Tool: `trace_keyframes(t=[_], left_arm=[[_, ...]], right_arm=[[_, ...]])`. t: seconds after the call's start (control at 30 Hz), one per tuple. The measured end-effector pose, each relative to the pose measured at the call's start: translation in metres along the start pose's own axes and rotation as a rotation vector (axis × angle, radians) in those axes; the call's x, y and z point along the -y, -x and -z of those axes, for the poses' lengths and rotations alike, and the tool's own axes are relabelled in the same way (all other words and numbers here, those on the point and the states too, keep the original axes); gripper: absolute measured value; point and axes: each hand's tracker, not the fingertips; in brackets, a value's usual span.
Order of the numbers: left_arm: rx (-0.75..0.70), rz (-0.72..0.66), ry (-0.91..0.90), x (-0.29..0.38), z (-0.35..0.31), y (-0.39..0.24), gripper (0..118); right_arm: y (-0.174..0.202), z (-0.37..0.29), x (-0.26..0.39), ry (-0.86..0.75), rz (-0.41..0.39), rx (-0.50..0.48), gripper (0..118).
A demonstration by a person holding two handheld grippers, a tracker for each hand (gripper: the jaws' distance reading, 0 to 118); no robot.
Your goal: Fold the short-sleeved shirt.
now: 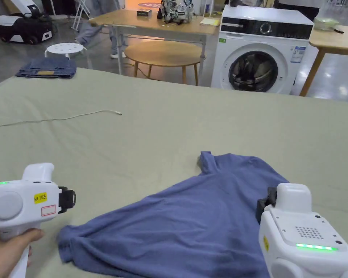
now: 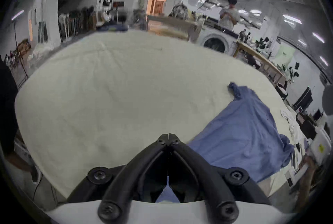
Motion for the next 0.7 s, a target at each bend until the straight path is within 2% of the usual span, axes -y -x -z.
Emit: trace_keyframes(t=[0.13,0.17,0.2,0.23,0.27,0.3,0.53,0.63,0.7], left_arm=[[-0.005,-0.082,0.105,0.004,0.019,0.018,0],[-0.015,-0.1,0.128,0.008,0.022,0.019,12],[-0.045,-0.108,0.12,0.008,0.025,0.021,37],[-0.056,-0.115,0.124,0.008,0.029,0.022,56],[-0.055,-0.128,0.13,0.009,0.033,0.024,65],[-0.059,-0.145,0.137,0.01,0.038,0.024,67],[-0.137,-0.168,0.259,0.019,0.073,0.025,64],[-0.231,0.008,0.257,0.021,0.071,0.004,49],[-0.213,0.008,0.254,0.023,0.08,0.007,35]], right_arm=[[0.001,0.004,0.007,0.044,-0.02,-0.011,0],[0.0,0.004,0.009,0.054,-0.025,-0.011,0],[-0.001,0.004,0.01,0.059,-0.026,-0.012,0],[-0.002,0.004,0.012,0.062,-0.026,-0.014,0],[-0.003,0.009,0.016,0.068,-0.028,-0.012,0],[-0.004,0.01,0.018,0.073,-0.031,-0.008,0],[-0.012,0.017,0.028,0.112,-0.027,0.004,0],[-0.016,0.018,0.031,0.12,-0.017,0.008,0],[-0.016,0.015,0.03,0.124,-0.011,0.014,0]])
